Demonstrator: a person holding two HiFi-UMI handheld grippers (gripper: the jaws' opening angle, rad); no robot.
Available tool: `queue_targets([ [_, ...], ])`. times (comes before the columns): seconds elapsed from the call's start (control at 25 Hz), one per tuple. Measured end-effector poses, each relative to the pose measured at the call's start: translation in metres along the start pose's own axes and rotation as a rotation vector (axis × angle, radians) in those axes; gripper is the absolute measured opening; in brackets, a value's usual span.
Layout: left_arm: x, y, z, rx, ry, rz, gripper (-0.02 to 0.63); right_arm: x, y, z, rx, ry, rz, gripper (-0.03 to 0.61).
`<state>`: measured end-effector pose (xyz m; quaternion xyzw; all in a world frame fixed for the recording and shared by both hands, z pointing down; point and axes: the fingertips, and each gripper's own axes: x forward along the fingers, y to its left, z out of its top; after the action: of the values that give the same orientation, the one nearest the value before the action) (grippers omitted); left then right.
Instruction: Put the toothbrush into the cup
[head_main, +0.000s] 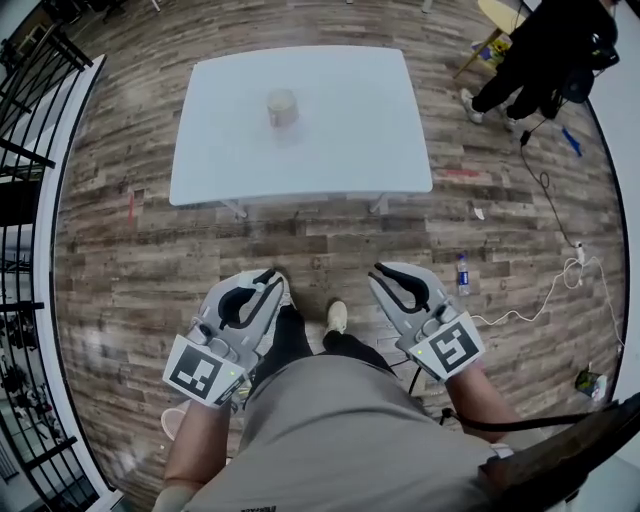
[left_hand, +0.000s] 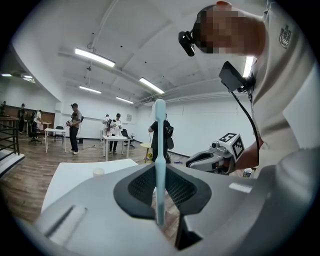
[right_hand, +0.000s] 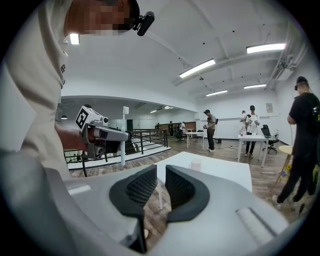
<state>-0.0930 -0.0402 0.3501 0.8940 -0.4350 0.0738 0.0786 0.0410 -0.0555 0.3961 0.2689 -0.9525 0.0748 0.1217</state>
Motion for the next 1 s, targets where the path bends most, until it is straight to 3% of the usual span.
queue_targets([
  [0.36, 0.011, 0.052, 0.015, 0.027, -0.048, -0.019, 0.046, 0.029, -0.015, 0.03, -0.042, -0.019, -0.07, 0.044],
  [0.68, 0.021, 0.132, 0.03, 0.035, -0.073, -0.088, 0.046, 0.093, -0.023, 0.064, -0.04, -0.027, -0.136, 0.044],
  [1.0, 0.037, 0.195, 0.02, 0.041, -0.052, -0.169, 0.046, 0.153, -0.009, 0.066, -0.01, -0.012, -0.169, 0.044],
])
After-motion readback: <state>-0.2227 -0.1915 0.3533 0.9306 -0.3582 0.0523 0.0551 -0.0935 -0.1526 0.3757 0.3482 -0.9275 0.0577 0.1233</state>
